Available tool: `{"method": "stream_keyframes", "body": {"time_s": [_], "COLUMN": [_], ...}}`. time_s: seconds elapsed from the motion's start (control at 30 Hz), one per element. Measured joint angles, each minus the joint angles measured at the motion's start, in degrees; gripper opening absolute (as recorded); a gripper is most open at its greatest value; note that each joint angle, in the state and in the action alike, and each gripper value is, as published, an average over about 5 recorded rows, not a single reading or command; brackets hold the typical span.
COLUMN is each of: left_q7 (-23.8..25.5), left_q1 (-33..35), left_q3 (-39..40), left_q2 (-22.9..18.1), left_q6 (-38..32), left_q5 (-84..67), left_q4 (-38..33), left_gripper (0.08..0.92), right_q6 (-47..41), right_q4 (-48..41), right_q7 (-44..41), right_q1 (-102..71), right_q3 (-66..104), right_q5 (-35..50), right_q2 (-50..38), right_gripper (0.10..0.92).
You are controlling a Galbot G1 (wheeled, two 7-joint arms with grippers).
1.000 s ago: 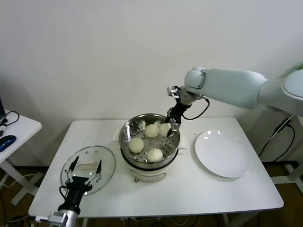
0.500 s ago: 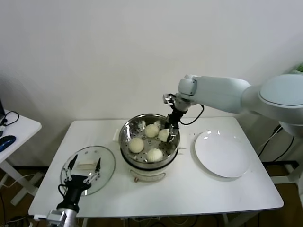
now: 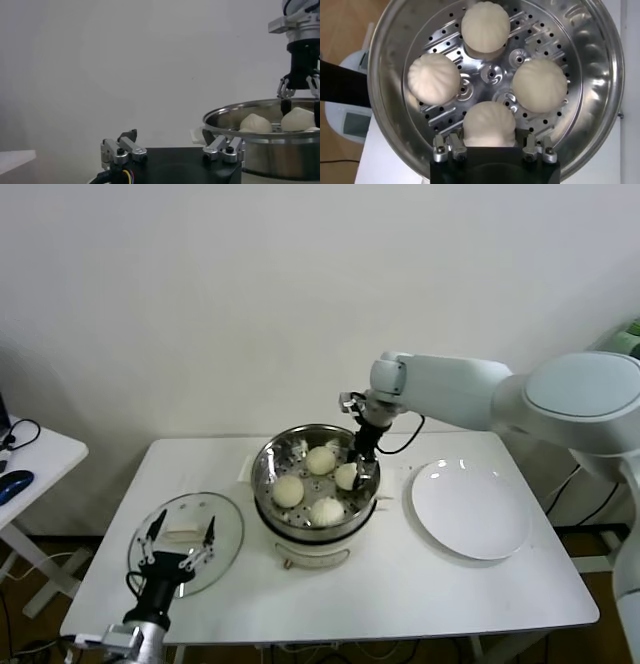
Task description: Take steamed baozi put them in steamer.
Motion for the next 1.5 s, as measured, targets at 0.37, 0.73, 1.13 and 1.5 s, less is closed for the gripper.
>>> {"method": "stream_keyframes", "body": {"time_s": [0.37,0.73,1.13,1.5], "left_q7": [0.0,-0.1,-0.4,-0.8], "left_q1": [-0.3,-0.2,-0.9,-2.4], "left_q3": [0.4,0.4,0.7,1.4], "left_q2": [0.0,0.0,-0.1,-0.4], "left_q6": [0.2,0.3,1.0,1.0], "left_q5": [0.2,0.6,1.5,3.8], "left_q4": [0.1,0.0,-0.6,0.2], "left_gripper": [0.823,0.823,0.823,0.823], "right_q6": [0.5,0.3,-0.2,-0.8], "right_q4": [-0.9,0.2,3.4,12.4], "right_q7": [0.0,-0.9,-0.8,6.5], "right_q1": [-1.0,0.1,3.4,3.9], "right_q3": [0.3,0.4,1.6,10.2], "right_q5": [-0.5,0.2,1.8,0.5], "right_q2": [0.6,-0.1,-2.6,-13.9], "right_gripper": [0.771,0.823,0.823,0.823]}}
